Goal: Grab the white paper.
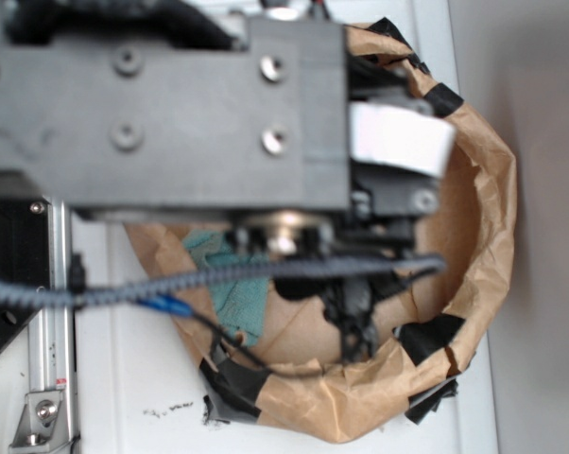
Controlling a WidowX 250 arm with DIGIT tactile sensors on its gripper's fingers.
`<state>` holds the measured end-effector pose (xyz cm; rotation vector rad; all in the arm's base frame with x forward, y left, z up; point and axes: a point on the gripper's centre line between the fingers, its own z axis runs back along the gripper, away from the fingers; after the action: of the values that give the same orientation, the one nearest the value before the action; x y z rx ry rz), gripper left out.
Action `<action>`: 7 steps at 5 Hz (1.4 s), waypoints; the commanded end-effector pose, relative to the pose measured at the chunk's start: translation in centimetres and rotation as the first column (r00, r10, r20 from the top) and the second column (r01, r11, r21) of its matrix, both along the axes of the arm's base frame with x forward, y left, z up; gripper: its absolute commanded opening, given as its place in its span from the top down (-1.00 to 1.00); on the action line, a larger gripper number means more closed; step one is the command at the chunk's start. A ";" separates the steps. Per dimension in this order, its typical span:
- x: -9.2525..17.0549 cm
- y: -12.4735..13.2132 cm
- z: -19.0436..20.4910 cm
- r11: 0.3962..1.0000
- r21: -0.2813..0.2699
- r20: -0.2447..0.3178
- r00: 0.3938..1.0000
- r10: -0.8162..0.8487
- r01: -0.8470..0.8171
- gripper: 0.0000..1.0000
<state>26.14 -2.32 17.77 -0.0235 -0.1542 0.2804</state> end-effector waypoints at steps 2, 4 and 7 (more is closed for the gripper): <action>0.1 4.8 -2.7 0.849 0.094 -0.189 0.846 -0.498 0.521 -1.00; 0.2 4.2 -6.2 0.496 0.070 -0.189 0.500 -0.845 0.865 -1.00; -0.6 5.4 -14.7 0.414 0.029 -0.309 0.402 -0.862 0.910 1.00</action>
<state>24.80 2.48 2.34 0.1130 0.1350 -0.8651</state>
